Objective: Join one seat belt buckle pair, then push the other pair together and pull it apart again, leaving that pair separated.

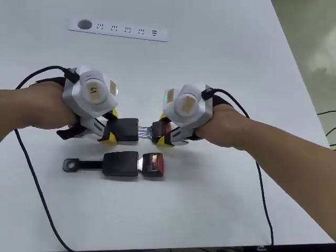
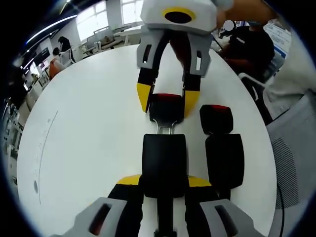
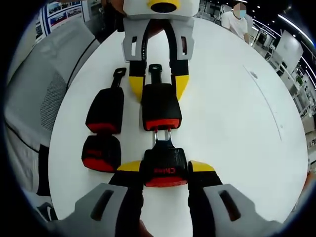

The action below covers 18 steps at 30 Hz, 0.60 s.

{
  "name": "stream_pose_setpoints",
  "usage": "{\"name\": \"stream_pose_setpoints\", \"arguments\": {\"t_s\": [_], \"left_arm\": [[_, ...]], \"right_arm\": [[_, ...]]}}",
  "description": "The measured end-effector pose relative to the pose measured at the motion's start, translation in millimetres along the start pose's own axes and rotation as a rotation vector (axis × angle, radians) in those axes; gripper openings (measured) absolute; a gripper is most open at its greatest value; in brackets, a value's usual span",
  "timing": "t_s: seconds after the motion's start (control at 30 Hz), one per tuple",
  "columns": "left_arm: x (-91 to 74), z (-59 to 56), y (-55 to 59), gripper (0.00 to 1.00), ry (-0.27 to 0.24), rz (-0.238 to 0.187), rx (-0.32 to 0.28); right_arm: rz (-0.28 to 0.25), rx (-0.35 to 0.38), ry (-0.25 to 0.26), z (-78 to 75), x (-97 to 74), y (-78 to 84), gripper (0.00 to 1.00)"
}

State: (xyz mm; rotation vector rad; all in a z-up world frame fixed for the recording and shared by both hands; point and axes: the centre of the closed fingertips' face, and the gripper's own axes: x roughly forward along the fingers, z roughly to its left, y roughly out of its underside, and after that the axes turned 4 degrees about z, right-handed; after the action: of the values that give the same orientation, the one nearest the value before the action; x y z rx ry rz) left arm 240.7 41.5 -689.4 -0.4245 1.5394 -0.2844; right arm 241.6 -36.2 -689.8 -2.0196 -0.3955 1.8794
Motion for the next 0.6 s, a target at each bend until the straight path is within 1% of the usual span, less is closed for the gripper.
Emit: {"name": "stream_pose_setpoints", "arguments": {"t_s": [0.1, 0.13, 0.3, 0.33, 0.37, 0.43, 0.5, 0.6], "left_arm": [[0.3, -0.2, -0.1, 0.32, 0.003, 0.000, 0.008], [0.1, -0.6, -0.1, 0.32, 0.005, -0.001, 0.009], [0.8, -1.5, -0.4, 0.32, 0.006, -0.004, 0.014], [0.8, -1.5, -0.6, 0.32, 0.007, -0.004, 0.014], [1.2, -0.6, 0.4, 0.32, 0.007, -0.006, 0.017], [1.5, 0.4, 1.7, 0.31, 0.007, -0.012, 0.013], [1.9, 0.1, 2.2, 0.31, 0.007, -0.021, 0.015], [2.6, 0.7, 2.8, 0.31, 0.009, -0.026, 0.016]], "right_arm": [[-0.016, -0.002, -0.004, 0.5, 2.8, -4.1, 0.32], [-0.009, -0.006, -0.003, 0.2, 2.8, -2.9, 0.32], [-0.017, -0.024, -0.001, 0.7, 0.0, -6.0, 0.32], [-0.019, -0.022, -0.002, -0.3, 2.1, -6.6, 0.31], [-0.020, -0.017, -0.005, -0.9, 4.2, -7.3, 0.31], [-0.023, -0.008, -0.010, 1.7, 1.2, -9.2, 0.31], [-0.024, -0.007, -0.012, -0.7, 4.1, -7.4, 0.31], [-0.022, -0.013, -0.010, 0.3, 4.2, -9.7, 0.31]]}}
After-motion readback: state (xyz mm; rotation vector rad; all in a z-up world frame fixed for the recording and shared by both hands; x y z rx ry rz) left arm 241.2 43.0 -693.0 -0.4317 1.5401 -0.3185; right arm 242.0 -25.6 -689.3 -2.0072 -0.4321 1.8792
